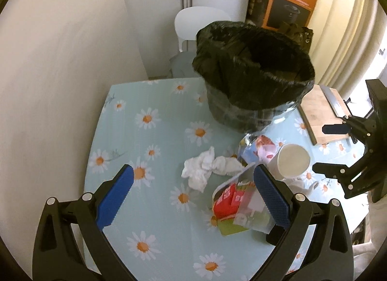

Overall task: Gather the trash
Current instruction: 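Move the right tool back to the table and grasp the white paper cup, then grasp the clear plastic box with the left tool while the right tool holds the paper cup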

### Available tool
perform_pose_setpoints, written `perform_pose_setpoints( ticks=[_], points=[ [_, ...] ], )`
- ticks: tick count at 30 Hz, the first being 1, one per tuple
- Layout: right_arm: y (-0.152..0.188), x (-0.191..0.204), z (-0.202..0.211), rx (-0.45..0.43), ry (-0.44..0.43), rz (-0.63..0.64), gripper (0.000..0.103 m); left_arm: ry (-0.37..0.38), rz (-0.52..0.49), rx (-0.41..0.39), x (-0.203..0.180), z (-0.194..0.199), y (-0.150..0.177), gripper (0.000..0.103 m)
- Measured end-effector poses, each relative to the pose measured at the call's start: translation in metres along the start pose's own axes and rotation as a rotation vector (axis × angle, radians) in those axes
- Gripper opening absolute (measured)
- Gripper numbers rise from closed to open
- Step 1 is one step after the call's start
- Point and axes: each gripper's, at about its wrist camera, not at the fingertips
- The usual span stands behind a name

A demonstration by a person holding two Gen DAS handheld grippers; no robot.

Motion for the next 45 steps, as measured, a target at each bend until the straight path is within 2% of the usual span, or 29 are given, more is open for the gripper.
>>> perform_pose_setpoints(
  ticks=[8,16,17,18,19,20,23,33,37,40,45],
  points=[
    [0.014,-0.007,-0.024,0.036,-0.081,0.04,0.088,0.011,0.056,0.046,-0.005,-0.009,0.028,0.097],
    [0.014,-0.006,-0.047,0.025,-0.098,0.092,0.086,0.039,0.083,0.044,-0.015,-0.003,0.056,0.097],
    [0.013,-0.007,-0.048,0.02,-0.115,0.085,0.071,0.04,0.077,0.046,-0.017,-0.004,0.059,0.097],
    [0.013,-0.007,-0.05,0.019,-0.131,0.078,0.063,0.038,0.07,0.047,-0.019,-0.004,0.062,0.097],
    [0.013,-0.007,-0.051,0.021,-0.124,0.077,0.049,0.038,0.065,0.048,-0.02,-0.004,0.064,0.097],
    [0.014,-0.007,-0.052,0.023,-0.118,0.079,0.046,0.04,0.057,0.05,-0.021,-0.005,0.067,0.097],
    [0.017,-0.007,-0.049,0.03,-0.155,0.077,0.044,0.053,0.039,0.058,-0.025,-0.008,0.073,0.097],
    [0.022,-0.006,-0.006,-0.042,-0.146,0.061,0.044,0.134,-0.025,0.061,-0.036,-0.021,0.074,0.097],
    [0.027,-0.004,0.014,-0.081,-0.133,0.042,0.044,0.178,-0.046,0.078,-0.04,-0.026,0.071,0.097],
    [0.035,-0.006,0.031,-0.111,-0.092,0.021,0.044,0.2,-0.081,0.073,-0.046,-0.029,0.068,0.097],
    [0.053,-0.009,0.046,-0.101,-0.066,-0.037,0.045,0.258,-0.132,0.102,-0.055,-0.045,0.063,0.097]
  ],
)
Point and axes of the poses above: each gripper's, at about its wrist camera, not at the fingertips, and z roughly against the way its jaws point, x to its left, y to its underside, and after that the axes turned 6 degrees about -y, right-handed
